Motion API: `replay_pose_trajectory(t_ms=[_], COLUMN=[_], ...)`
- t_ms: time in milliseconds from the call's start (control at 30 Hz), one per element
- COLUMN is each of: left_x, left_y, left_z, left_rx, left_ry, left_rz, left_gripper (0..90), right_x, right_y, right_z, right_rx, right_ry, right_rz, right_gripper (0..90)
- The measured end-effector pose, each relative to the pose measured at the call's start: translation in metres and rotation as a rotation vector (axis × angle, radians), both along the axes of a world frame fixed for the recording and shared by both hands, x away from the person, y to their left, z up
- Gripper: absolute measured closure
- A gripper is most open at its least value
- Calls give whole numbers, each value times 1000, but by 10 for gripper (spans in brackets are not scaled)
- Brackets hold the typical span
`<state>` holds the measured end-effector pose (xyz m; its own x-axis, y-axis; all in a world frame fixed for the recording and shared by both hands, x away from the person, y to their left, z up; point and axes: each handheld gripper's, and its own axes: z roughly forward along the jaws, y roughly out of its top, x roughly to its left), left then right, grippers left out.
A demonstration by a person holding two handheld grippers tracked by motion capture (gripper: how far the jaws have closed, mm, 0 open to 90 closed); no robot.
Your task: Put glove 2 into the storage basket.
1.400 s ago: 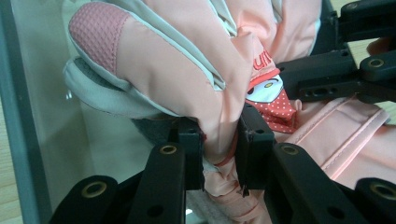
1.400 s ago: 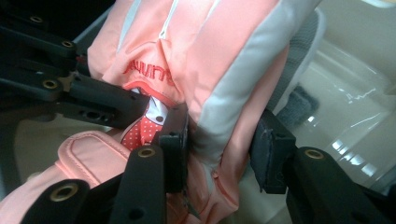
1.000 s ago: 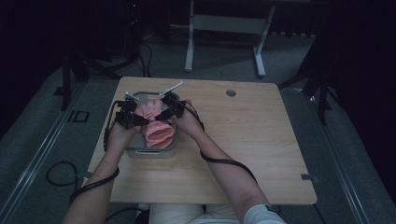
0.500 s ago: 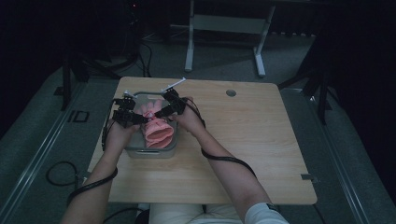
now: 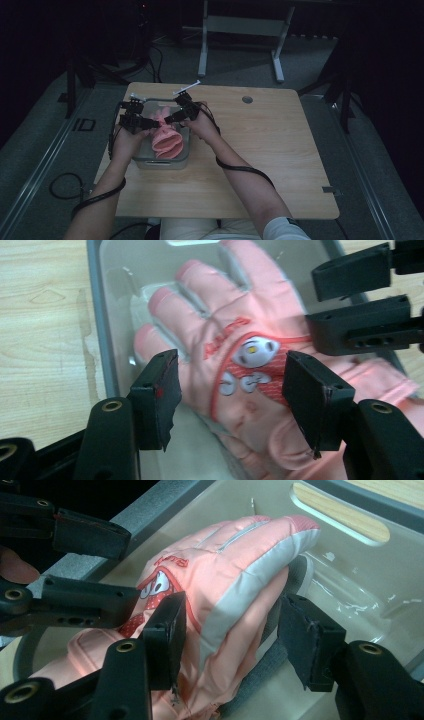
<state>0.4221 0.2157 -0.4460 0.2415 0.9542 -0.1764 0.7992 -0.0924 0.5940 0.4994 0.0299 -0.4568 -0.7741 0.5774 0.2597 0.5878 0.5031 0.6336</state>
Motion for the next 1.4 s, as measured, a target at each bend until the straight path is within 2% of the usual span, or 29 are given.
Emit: replay_pose_trajectory(t_ms=[533, 800, 967, 1267, 1333, 1400], left_x=[-13, -21, -24, -29, -29, -30], left_y=[-4, -18, -25, -46, -51, -58], left_z=[22, 27, 29, 34, 33, 32], left_rx=[-18, -34, -36, -21, -28, -29], left_ry=[-63, -89, -102, -114, -100, -96], left_rz=[-28, -69, -75, -112, -150, -182], left_gripper=[398, 397, 390, 234, 157, 140], right_x=[-6, -13, -17, -27, -28, -29], right_y=[-8, -22, -34, -71, -79, -85], right_z=[18, 26, 28, 32, 32, 31], right_rx=[36, 52, 52, 54, 56, 52], right_ry=[-27, -43, -59, -96, -96, -95], right_rz=[6, 11, 11, -6, -10, -11], right_gripper=[453, 449, 448, 425, 411, 402])
